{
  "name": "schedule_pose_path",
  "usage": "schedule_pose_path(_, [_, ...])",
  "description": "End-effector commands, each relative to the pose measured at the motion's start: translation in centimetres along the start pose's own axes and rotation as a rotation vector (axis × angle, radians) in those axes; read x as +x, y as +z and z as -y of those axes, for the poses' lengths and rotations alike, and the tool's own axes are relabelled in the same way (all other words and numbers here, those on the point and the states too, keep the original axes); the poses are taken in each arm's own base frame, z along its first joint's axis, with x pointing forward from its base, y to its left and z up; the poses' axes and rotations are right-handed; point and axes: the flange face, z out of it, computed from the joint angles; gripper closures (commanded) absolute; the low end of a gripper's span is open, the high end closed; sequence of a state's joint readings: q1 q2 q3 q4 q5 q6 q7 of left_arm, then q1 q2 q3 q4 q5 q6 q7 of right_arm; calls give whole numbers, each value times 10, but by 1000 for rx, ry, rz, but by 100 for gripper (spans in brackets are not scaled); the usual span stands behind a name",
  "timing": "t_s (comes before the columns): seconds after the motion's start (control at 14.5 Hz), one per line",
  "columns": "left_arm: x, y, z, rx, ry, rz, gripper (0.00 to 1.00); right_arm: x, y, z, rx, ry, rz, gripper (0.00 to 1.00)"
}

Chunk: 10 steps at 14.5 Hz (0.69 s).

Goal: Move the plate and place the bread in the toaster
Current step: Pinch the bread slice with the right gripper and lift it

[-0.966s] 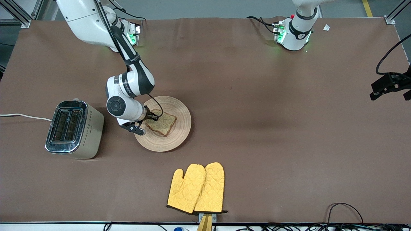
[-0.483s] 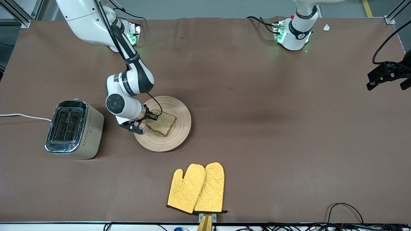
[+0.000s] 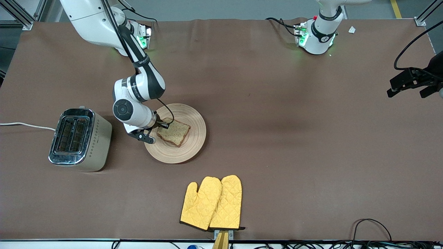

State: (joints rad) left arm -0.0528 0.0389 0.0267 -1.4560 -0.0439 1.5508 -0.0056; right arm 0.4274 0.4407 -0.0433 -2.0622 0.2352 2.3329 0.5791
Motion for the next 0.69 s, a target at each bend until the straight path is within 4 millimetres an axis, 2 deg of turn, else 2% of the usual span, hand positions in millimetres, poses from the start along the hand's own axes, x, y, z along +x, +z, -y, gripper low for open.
schedule_pose_path(0.0, [-2,-3,2,2,-7,-10,0,-10,10,-5,2,-14,-5,95])
schedule_pose_path(0.21, [-1,-1,3,4,-8,-9,0,-9,8,-5,1,-15,1,100])
schedule_pose_path(0.34, [2,2,3,4,-9,-10,0,-2,-3,-2,2,-16,12,100])
schedule_pose_path(0.48, [3,3,5,6,-9,-14,0,4,-29,8,-16,-28,49,100])
schedule_pose_path(0.62, [4,3,3,6,-6,-16,0,17,-74,13,-67,-49,72,100])
